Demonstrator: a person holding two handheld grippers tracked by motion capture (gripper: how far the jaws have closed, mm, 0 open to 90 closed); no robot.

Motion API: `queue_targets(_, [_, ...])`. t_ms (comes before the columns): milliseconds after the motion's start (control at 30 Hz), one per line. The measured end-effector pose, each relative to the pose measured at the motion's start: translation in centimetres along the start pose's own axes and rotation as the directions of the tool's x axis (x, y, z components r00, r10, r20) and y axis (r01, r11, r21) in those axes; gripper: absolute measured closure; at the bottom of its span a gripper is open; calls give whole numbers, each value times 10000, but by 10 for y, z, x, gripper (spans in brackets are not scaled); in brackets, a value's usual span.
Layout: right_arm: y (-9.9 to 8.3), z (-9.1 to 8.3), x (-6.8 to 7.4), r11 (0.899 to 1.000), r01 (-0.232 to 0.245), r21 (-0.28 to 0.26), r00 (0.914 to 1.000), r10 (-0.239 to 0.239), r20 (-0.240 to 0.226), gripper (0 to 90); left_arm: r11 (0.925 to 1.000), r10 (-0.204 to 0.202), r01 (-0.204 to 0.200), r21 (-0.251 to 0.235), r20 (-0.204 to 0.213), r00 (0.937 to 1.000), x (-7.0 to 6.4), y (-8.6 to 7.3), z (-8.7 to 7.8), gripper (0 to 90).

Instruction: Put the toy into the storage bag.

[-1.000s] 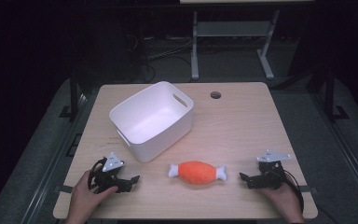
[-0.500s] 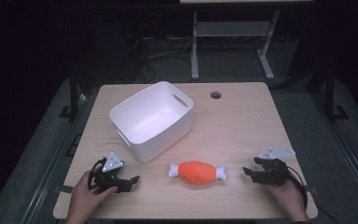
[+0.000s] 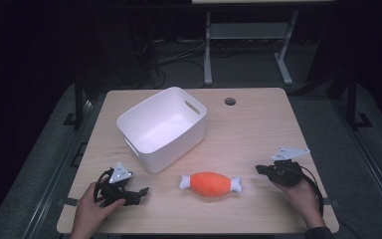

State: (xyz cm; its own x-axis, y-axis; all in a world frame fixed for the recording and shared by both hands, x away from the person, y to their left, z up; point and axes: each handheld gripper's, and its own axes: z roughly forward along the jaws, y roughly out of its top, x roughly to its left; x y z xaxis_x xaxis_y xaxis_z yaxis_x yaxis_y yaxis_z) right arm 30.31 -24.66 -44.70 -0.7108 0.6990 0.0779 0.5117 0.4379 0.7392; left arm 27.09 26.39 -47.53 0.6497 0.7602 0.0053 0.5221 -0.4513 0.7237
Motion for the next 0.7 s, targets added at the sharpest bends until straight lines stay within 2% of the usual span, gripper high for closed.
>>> queue_targets(67, [1,2,0,10000,-75,-10,9999,75,-144,899,10000,-2,2,-1,0,10000,0,0,0,128])
queue_targets(100, [5,8,-1,10000,48,45,9991,-46,-416,899,10000,0,0,-1,0,10000,0,0,0,128])
queue_targets(300, [16,26,1,9994,349,-78,9951,-355,-926,899,10000,40,-40,36,2,10000,0,0,0,128])
queue_targets(400, [16,34,5,9984,555,139,9928,-537,-1073,898,10000,39,-39,34,3,10000,0,0,0,128])
queue_targets(700, [18,39,18,9950,969,256,9859,-924,-1398,898,10000,-2,2,-3,2,10000,0,0,0,128])
